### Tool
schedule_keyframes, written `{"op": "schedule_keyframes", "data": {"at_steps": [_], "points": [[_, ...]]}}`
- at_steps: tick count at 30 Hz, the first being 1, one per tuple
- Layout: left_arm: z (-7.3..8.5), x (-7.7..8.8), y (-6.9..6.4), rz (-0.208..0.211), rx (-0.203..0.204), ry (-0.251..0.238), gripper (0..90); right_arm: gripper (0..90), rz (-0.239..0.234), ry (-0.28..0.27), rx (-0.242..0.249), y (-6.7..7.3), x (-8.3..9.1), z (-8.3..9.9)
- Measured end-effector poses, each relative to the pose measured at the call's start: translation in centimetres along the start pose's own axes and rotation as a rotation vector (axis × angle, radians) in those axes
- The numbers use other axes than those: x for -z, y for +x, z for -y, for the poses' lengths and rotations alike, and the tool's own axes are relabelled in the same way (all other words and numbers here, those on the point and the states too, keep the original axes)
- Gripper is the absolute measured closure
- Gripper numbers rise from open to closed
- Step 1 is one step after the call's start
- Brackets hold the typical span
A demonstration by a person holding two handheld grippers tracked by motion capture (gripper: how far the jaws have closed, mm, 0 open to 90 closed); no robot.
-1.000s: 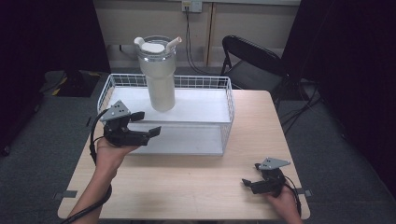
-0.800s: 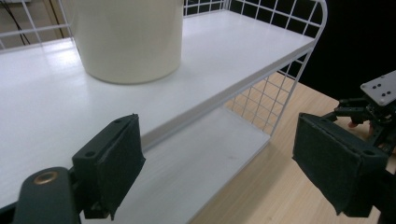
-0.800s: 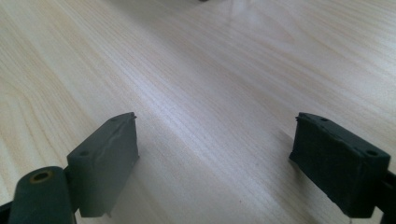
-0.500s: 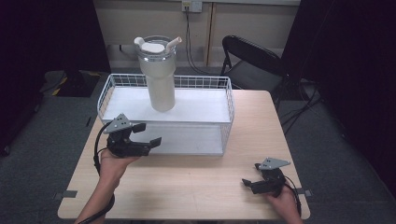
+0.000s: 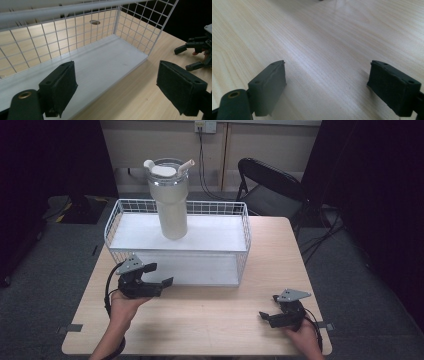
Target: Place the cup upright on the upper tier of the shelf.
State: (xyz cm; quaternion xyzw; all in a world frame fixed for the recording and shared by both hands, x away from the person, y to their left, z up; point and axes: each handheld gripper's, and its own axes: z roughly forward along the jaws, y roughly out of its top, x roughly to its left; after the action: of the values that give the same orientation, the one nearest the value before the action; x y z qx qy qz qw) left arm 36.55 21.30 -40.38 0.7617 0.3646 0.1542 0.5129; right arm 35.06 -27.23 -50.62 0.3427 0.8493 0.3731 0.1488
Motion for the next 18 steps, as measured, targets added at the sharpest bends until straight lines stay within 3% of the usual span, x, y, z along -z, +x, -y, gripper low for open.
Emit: {"op": "schedule_keyframes", "data": {"at_steps": [7,10,18], "points": [[1.9,-0.7,0.1,-0.006,0.017,0.033,15.9,13.6,0.0,0.0,0.0,0.0,0.0,0.0],[2.5,-0.8,0.1,-0.011,-0.005,0.047,16.1,13.6,0.0,0.0,0.0,0.0,0.0,0.0],[4.3,-0.8,0.6,-0.018,-0.005,0.071,16.1,13.6,0.0,0.0,0.0,0.0,0.0,0.0]]}}
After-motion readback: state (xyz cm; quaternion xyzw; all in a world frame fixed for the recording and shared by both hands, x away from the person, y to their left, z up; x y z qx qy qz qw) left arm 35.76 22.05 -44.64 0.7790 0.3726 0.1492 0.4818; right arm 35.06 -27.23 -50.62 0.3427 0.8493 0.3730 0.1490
